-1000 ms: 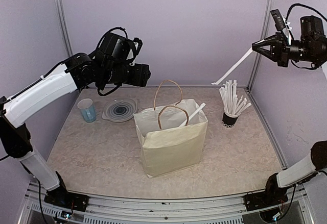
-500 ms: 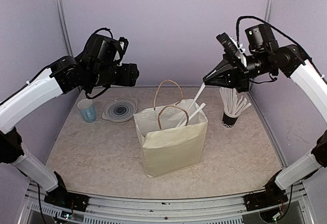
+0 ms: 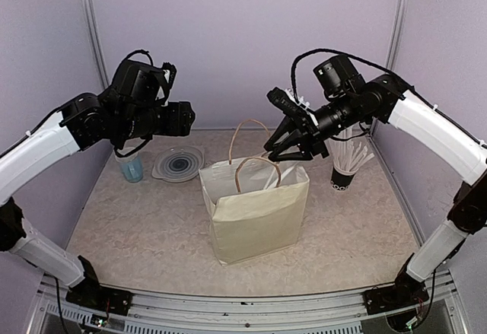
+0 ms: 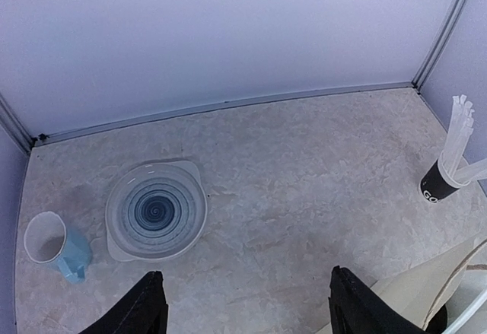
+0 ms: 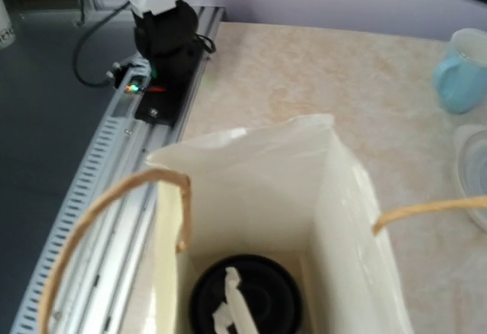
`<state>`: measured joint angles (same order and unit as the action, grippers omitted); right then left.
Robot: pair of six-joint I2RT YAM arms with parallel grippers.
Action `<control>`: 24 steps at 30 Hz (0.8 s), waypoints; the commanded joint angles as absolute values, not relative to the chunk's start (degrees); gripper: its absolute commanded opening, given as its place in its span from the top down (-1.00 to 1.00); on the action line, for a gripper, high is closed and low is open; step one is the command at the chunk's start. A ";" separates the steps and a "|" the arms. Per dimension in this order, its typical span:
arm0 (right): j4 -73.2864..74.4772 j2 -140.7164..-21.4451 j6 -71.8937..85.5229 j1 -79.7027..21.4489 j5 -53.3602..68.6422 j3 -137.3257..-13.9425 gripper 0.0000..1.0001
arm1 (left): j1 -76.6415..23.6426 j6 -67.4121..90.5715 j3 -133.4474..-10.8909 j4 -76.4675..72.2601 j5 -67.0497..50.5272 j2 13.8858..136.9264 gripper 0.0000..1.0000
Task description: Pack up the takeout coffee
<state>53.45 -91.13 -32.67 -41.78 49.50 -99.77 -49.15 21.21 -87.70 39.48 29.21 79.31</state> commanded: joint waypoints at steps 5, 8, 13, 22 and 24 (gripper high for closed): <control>51.34 -85.44 -30.56 -36.03 40.36 -97.33 0.25 | -48.50 21.88 -86.60 39.45 30.57 77.96 -0.50; 48.47 -84.13 -25.97 -27.46 40.36 -96.42 0.18 | -47.83 21.93 -86.65 38.70 30.84 77.88 -0.59; 42.42 -83.66 -16.46 -12.26 39.98 -94.11 -0.58 | -46.82 22.37 -86.34 37.70 33.80 77.89 -0.96; 32.45 -79.71 -8.17 -6.93 14.97 -89.75 -0.99 | -46.32 23.60 -83.23 31.93 45.93 75.90 -0.98; 31.25 -78.20 -8.13 -6.93 11.94 -88.25 -0.99 | -46.32 24.73 -82.24 29.90 48.99 74.94 -0.98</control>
<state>36.91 -83.05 -11.20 -6.85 22.68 -90.02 -46.72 22.65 -83.81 35.05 40.16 77.84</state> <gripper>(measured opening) 0.996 0.988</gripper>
